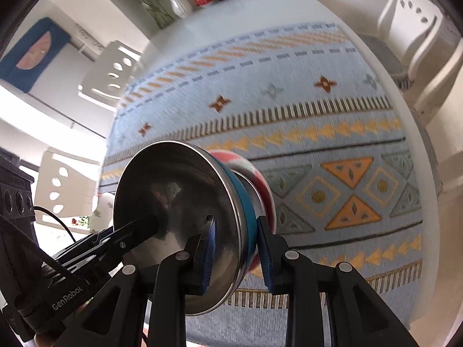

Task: Organize plates and bowls
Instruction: 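Lower the blue-sided bowl into the nested bowls and open the left gripper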

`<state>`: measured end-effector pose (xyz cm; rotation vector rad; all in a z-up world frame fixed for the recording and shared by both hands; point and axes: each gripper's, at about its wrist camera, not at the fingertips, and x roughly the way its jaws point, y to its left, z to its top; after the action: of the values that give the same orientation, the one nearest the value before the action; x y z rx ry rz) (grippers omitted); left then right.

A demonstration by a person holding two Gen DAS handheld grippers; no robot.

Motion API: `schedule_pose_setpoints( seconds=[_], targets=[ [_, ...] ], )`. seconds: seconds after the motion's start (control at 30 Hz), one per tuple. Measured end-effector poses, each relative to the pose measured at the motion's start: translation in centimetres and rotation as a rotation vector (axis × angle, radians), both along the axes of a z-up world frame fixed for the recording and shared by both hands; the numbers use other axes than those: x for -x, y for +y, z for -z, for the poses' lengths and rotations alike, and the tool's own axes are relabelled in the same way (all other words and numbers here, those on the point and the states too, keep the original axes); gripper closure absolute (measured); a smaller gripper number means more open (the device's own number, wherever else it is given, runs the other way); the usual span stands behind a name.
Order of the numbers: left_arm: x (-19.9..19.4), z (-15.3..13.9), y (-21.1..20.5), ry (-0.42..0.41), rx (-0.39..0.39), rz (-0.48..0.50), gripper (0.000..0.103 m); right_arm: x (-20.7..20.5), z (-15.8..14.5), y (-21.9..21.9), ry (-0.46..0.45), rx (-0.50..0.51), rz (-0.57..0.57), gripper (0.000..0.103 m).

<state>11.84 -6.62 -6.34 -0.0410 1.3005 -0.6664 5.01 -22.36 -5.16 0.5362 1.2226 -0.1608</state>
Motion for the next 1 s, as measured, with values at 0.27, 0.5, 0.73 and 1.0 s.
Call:
schedule_pose_setpoints(
  seconds=[0.27, 0.5, 0.73, 1.0],
  targets=[
    [-1.2, 1.7, -0.4, 0.024, -0.029, 0.043, 0.084, -0.6, 1.5, 0.1, 0.029, -0.01, 0.047, 0.075],
    [-1.5, 2.8, -0.3, 0.072, -0.022, 0.075, 0.082, -0.3, 2.2, -0.1, 0.04, -0.03, 0.095, 0.075],
    [-1.4, 2.7, 0.2, 0.054, 0.002, 0.065, 0.081, -0.5, 2.5, 0.3, 0.032, 0.02, 0.087, 0.075],
    [-1.7, 2.5, 0.7, 0.052, 0.035, 0.045, 0.081, -0.1, 2.6, 0.4, 0.022, 0.018, 0.1, 0.075]
  ],
)
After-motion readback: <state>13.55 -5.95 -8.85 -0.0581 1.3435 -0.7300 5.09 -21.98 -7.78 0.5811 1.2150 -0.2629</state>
